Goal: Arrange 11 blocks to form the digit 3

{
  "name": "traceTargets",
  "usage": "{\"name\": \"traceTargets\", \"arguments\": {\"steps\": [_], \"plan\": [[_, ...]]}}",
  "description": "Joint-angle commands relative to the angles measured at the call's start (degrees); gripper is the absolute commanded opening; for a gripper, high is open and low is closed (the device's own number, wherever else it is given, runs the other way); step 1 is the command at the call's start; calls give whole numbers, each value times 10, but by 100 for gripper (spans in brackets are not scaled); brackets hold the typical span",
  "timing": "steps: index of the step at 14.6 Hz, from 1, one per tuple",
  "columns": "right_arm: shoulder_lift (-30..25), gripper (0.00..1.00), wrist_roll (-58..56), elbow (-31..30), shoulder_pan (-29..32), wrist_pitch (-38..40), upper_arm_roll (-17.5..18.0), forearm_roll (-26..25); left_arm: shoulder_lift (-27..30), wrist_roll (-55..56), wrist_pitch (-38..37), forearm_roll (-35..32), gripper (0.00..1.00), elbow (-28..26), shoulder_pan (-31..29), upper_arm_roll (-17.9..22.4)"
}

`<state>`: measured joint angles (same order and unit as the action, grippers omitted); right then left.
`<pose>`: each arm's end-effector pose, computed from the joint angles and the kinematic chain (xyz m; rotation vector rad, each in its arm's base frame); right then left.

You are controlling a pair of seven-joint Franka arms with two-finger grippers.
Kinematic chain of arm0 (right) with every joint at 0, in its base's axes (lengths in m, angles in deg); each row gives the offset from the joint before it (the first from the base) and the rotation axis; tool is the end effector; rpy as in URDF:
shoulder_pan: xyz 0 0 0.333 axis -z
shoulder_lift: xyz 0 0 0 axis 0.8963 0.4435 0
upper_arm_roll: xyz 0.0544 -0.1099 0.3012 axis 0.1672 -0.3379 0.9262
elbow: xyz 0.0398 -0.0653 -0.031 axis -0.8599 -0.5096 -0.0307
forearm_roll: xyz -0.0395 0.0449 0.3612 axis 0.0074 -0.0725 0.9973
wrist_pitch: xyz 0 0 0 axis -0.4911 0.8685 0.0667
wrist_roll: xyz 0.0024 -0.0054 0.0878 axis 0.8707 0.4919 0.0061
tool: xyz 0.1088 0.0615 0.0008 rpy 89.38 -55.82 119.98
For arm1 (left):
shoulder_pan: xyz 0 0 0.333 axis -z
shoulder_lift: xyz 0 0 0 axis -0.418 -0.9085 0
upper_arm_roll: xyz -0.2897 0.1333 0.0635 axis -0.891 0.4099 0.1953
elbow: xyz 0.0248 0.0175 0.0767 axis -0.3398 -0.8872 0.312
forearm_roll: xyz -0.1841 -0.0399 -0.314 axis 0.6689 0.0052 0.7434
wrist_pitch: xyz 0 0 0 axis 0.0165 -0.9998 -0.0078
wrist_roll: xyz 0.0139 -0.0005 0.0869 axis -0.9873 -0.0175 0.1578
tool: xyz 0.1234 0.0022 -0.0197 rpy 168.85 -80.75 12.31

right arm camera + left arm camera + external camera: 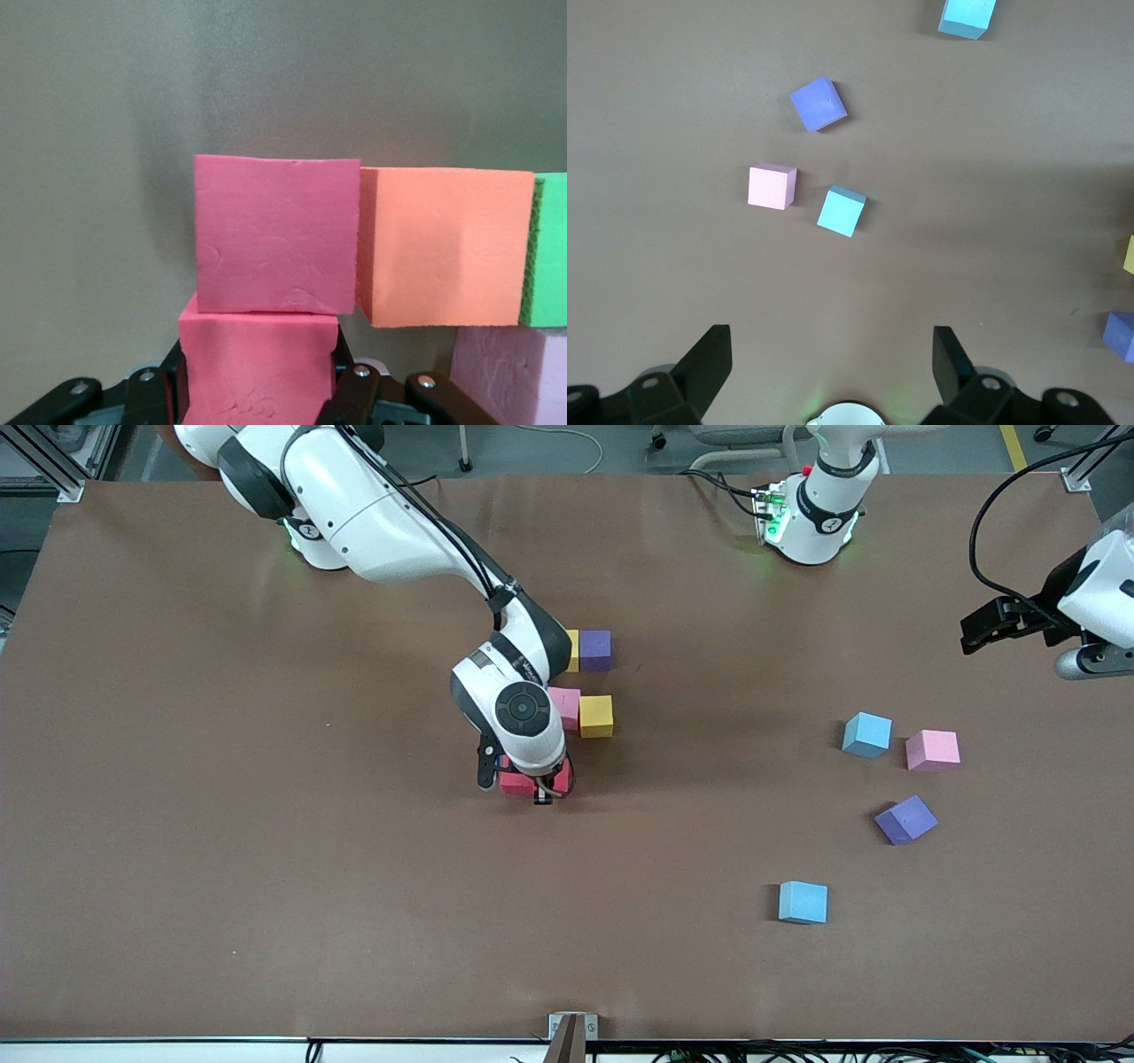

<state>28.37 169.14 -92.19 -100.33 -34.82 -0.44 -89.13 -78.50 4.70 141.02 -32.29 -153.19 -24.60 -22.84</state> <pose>0.5610 0.4679 0.2173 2.1836 -2.2427 -0.0816 0.5117 -0.0305 0.6107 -3.0611 -0.0742 0.1411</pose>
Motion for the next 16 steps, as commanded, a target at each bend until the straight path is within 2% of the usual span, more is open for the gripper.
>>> {"name": "traceTargets", "arguments": {"steps": [1,16], "plan": [[-24,0,18,-34,-10,-9,-5,-13,2,-9,-1,7,100,11,-1,-1],[-24,0,20,-34,-10,-8,-5,-13,3,-1,-3,6,100,13,-5,-1]]}}
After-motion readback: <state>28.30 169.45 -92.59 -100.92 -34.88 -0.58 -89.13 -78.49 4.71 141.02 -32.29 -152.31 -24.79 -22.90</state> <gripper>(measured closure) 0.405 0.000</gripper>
